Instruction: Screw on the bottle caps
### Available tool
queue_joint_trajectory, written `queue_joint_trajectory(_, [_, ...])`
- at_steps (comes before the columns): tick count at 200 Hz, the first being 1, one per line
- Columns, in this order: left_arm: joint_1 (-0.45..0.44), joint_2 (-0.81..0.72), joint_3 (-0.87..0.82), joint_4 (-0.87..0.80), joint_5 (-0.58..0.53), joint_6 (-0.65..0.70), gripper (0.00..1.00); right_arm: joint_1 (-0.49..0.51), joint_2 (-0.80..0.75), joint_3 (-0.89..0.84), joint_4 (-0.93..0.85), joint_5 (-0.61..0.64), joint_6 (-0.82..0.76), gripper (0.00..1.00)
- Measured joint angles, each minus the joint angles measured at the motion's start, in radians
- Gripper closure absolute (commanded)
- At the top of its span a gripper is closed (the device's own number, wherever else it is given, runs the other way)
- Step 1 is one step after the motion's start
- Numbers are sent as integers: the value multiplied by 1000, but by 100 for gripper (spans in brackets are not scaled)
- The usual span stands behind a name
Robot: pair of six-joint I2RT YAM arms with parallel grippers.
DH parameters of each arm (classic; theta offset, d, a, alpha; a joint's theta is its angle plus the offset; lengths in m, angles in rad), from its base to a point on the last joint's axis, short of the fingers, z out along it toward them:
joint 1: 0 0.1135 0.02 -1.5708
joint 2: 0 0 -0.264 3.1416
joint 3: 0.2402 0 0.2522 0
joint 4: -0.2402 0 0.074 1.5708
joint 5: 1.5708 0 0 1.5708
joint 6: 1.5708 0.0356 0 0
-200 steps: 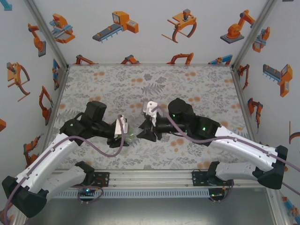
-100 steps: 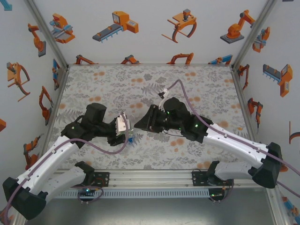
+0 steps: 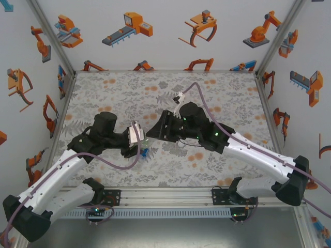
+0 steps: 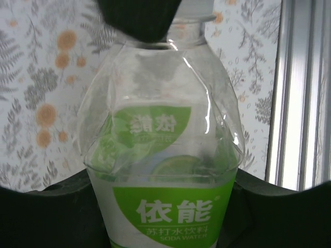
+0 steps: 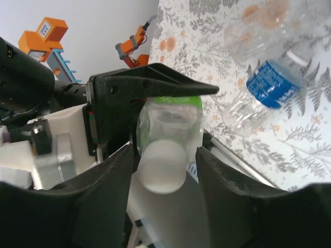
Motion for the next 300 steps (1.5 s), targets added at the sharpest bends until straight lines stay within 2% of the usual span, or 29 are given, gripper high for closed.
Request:
queue_joint_trajectory(19, [-5, -1, 15, 27, 21, 3, 100, -25, -11, 34, -24, -27, -118, 38])
queue_joint_trajectory(51, [-9, 3, 23, 32, 38, 5, 100, -72, -49, 101, -89, -57, -330, 38])
queue_joint_trajectory(76, [-10, 14, 25, 32, 54, 11, 100, -76, -93, 111, -102, -103, -530, 47])
queue_joint_trajectory(114, [-18, 32, 26, 26, 58, 29, 100, -76, -152, 111, -72, -243, -866, 49])
queue_joint_trajectory(128, [-22, 33, 26, 22, 59, 35, 100, -76, -159, 113, -74, -318, -1002, 53])
queue_joint_trajectory(152, [-26, 33, 26, 18, 59, 43, 100, -63, -138, 135, -129, -426, -1258, 46])
queue_joint_trajectory(185, [-35, 38, 29, 6, 58, 50, 100, -10, -89, 166, -228, -459, -1533, 41])
queue_joint_trajectory(222, [-39, 42, 31, -1, 56, 58, 100, -5, -48, 167, -266, -453, -1661, 45])
queue_joint_trajectory(256, [-50, 42, 31, -7, 55, 69, 100, 6, -29, 167, -284, -422, -1708, 49])
queue_joint_trajectory(300, [-55, 42, 31, -17, 55, 77, 100, 20, -11, 172, -295, -397, -1732, 60])
